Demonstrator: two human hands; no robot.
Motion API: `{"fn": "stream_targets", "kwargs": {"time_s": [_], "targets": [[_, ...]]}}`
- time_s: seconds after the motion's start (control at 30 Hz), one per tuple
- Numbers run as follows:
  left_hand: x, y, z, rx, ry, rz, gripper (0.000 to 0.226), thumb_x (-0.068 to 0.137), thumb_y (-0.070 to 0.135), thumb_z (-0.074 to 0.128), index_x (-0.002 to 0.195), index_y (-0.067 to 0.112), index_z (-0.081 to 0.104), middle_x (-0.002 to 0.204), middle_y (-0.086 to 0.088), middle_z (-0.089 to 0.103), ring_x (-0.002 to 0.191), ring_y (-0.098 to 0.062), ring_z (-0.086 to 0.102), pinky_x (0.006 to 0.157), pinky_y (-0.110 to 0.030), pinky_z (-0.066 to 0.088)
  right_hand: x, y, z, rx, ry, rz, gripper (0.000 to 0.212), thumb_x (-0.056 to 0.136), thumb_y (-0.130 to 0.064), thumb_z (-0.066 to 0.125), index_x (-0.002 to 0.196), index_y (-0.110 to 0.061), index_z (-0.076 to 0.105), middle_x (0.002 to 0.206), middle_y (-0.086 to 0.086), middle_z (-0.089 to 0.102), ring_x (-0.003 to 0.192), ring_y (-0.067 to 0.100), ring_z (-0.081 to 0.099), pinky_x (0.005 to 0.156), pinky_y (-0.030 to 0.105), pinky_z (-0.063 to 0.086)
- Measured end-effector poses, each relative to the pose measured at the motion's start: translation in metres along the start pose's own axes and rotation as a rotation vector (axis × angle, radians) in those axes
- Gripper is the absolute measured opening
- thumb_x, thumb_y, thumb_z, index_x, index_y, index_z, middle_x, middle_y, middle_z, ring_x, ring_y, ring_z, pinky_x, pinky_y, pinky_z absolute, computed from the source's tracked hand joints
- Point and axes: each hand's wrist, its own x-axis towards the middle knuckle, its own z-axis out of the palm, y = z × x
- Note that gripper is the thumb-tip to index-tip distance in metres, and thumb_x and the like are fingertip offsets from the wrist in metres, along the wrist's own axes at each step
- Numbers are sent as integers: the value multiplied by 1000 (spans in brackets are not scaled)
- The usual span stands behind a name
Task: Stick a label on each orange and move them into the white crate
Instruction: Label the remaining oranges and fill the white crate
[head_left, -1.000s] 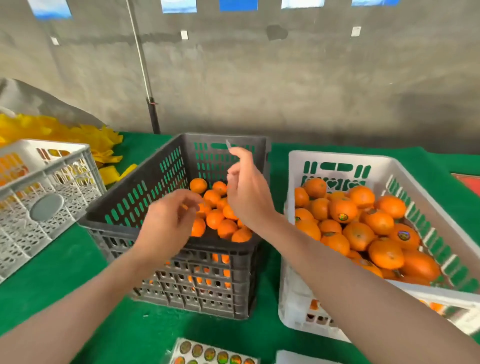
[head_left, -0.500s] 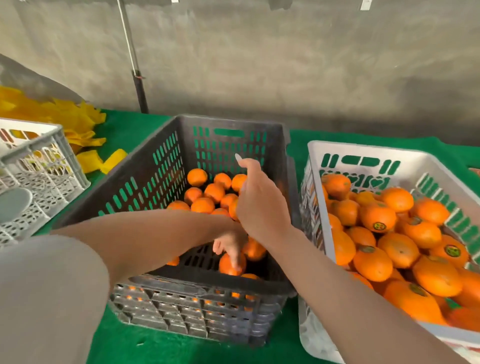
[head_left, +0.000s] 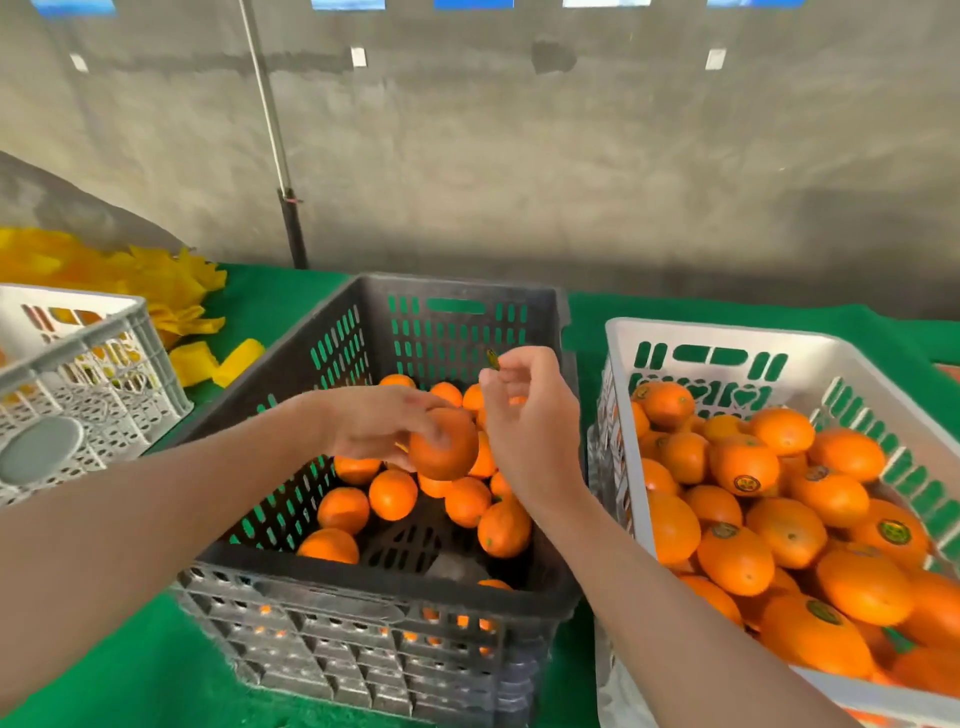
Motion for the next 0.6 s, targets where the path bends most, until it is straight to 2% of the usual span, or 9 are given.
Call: {"fn": "stream_targets", "kwargs": {"time_s": [0.03,0.1,0.17,0.2,0.27,0.37,0.47,0.5,0.6], "targets": [[-10,6,-3,-97,-38,56,69,62,23,75,126,8,54,127,-14,59,115,-31,56,96,-43,45,1,-2,-5,70,15,66,5,91,-18,59,93,-17,54,86,-12,56,81,0,54,70,12,41],[-31,11,-4,-306,31,102,81,53,27,75,126,4,51,127,-18,58,114,-36,56,89,-45,49,3,-6,-19,198,-41,231,5,90,-19,59,86,-19,59,85,-9,61,87,3,58,78,25,49],[-44,5,6,-462,27,148,81,56,25,74,132,8,49,130,-22,56,112,-41,59,80,-47,56,0,-12,-34,346,-194,399,8,90,-18,59,86,-17,65,91,1,66,94,15,62,90,43,52],[-50,0,13,-518,13,170,78,59,23,73,132,9,49,130,-24,56,109,-41,60,76,-45,58,-3,-16,-41,408,-278,444,9,91,-19,59,89,-16,67,96,3,68,98,21,63,93,48,50],[-56,1,25,-570,-7,232,68,67,20,66,132,10,51,130,-23,57,110,-39,61,78,-41,59,-11,-24,-54,452,-430,442,13,91,-20,58,95,-15,69,105,10,69,104,28,62,97,53,46],[-66,11,47,-590,-7,282,59,69,18,61,127,13,57,125,-17,62,109,-33,61,80,-38,58,-22,-36,-74,328,-514,287,12,91,-17,58,88,-19,69,113,6,64,108,22,59,98,47,46],[-69,14,64,-622,-24,308,51,67,14,62,119,15,62,111,-14,68,98,-29,66,73,-38,59,-27,-46,-93,165,-494,141,19,90,-16,59,74,-24,65,102,-10,61,101,0,55,91,25,45],[-69,15,70,-630,-29,307,50,67,13,62,117,15,63,109,-14,69,97,-29,66,71,-38,58,-28,-48,-98,115,-484,92,22,90,-15,59,71,-27,62,96,-11,60,97,-3,53,86,18,44],[-72,21,85,-628,-43,308,52,67,12,63,119,13,62,115,-16,66,100,-31,65,73,-39,57,-32,-49,-112,11,-440,7,25,89,-14,60,71,-30,57,94,-3,57,92,5,52,79,15,42]]}}
